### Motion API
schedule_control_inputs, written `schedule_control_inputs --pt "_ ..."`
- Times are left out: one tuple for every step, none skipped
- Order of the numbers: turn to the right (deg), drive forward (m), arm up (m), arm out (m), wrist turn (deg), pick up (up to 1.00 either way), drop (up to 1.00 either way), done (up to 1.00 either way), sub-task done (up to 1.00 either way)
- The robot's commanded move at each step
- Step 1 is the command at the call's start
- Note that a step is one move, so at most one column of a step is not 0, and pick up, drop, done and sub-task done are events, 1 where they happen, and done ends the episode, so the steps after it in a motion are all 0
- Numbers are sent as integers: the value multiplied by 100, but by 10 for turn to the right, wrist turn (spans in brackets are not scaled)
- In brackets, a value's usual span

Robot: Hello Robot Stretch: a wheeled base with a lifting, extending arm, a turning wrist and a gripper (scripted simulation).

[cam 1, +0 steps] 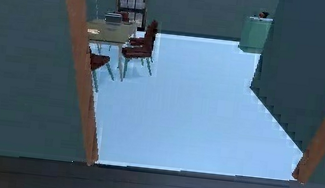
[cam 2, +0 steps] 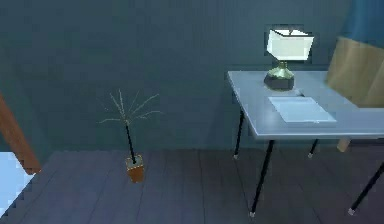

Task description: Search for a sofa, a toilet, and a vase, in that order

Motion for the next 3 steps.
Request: schedule_control_inputs --pt "0 60 0 0 0 0 0 0 0" --pt "-450 0 0 0 0 0 0 0 0" --pt "-390 0 0 0 0 0 0 0 0"
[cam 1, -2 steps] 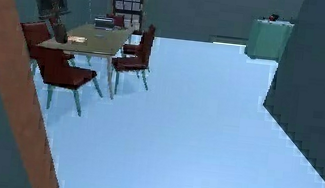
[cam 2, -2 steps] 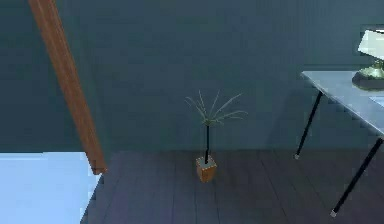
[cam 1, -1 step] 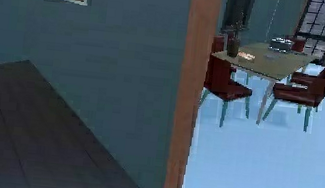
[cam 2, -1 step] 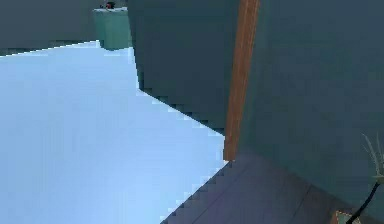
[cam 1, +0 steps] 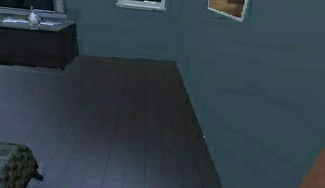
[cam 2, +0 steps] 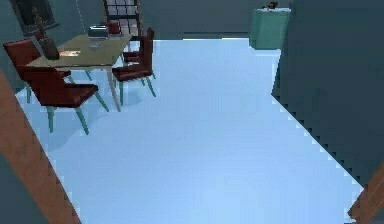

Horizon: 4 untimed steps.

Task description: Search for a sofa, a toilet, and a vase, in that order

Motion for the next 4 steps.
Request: schedule_control_inputs --pt "0 40 0 0 0 0 0 0 0" --pt "90 0 0 0 0 0 0 0 0" --pt "0 50 0 0 0 0 0 0 0" --pt "-420 0 0 0 0 0 0 0 0"
